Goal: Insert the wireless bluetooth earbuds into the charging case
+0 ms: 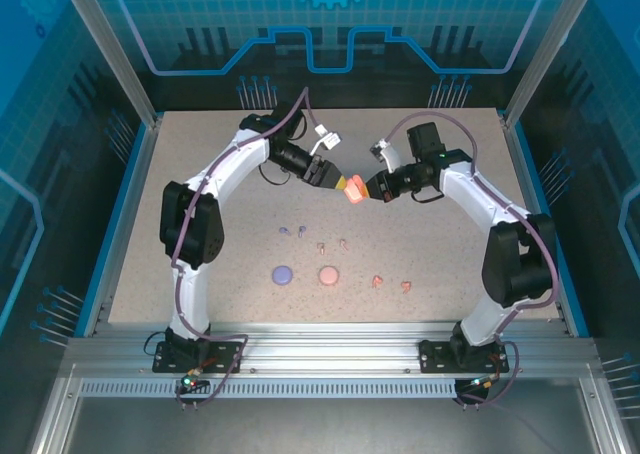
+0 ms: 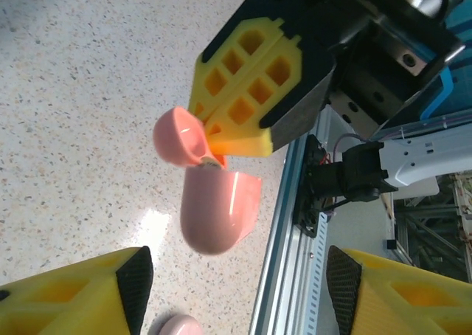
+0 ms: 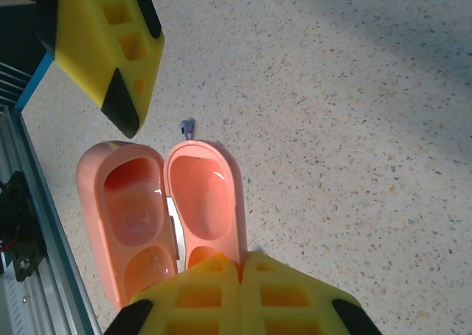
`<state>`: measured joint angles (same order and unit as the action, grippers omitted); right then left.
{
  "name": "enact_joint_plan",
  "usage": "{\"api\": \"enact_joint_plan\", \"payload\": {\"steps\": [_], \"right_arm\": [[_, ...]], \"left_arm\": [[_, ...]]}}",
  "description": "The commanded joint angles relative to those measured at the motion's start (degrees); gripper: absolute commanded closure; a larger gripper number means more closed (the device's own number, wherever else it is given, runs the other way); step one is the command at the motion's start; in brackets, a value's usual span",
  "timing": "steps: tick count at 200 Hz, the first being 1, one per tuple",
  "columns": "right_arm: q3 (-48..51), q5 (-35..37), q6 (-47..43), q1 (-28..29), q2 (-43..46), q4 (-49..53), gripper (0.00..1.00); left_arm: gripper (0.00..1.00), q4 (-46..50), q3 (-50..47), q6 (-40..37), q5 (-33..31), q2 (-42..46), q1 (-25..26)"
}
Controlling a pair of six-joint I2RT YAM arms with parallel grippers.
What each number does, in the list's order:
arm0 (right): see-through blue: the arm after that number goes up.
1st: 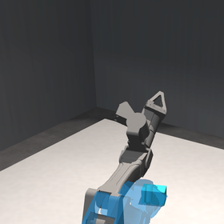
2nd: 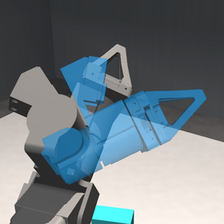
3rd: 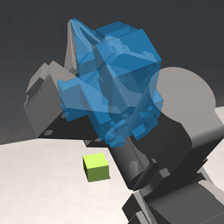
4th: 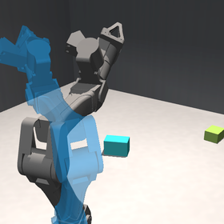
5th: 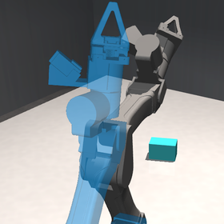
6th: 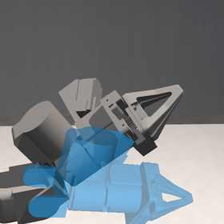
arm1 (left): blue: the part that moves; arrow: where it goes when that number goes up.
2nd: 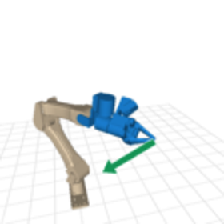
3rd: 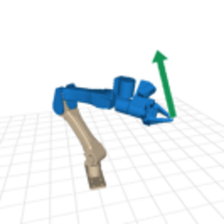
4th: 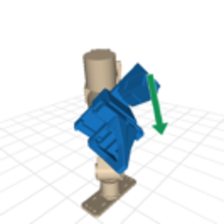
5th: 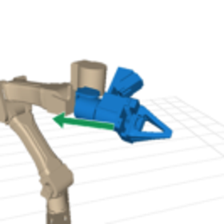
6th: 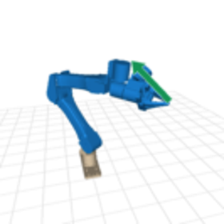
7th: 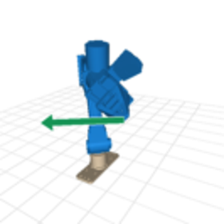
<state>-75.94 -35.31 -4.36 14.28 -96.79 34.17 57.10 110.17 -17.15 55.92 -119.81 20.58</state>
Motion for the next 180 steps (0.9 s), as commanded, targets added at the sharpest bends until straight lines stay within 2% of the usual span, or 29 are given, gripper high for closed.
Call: {"api": "enact_joint_plan", "payload": {"steps": [1, 61, 124, 167, 180], "right_arm": [[-2.66, -2.47, -2.32, 1.69, -0.5, 2.91, 1.0], [-4.68, -2.88, -1.79, 2.94, -0.93, 3.08, 1.0], [-5.95, -2.94, -2.25, 3.03, -1.35, 3.89, 1.0], [-6.23, -2.55, -2.68, 3.03, -1.64, 4.4, 1.0], [-6.23, -2.51, -2.84, 3.03, -1.69, 4.58, 1.0]], "left_arm": [[0.34, 4.04, 2.49, -3.42, 3.03, -0.96, 0.26], [0.47, 8.39, 6.44, -6.03, 3.62, -4.15, 2.11], [0.62, 8.45, 7.37, -6.11, 4.68, -4.38, 2.22], [0.63, 9.08, 7.7, -6.74, 4.81, -4.64, 2.19], [0.59, 9.21, 7.89, -6.89, 4.81, -4.78, 2.17]]}}
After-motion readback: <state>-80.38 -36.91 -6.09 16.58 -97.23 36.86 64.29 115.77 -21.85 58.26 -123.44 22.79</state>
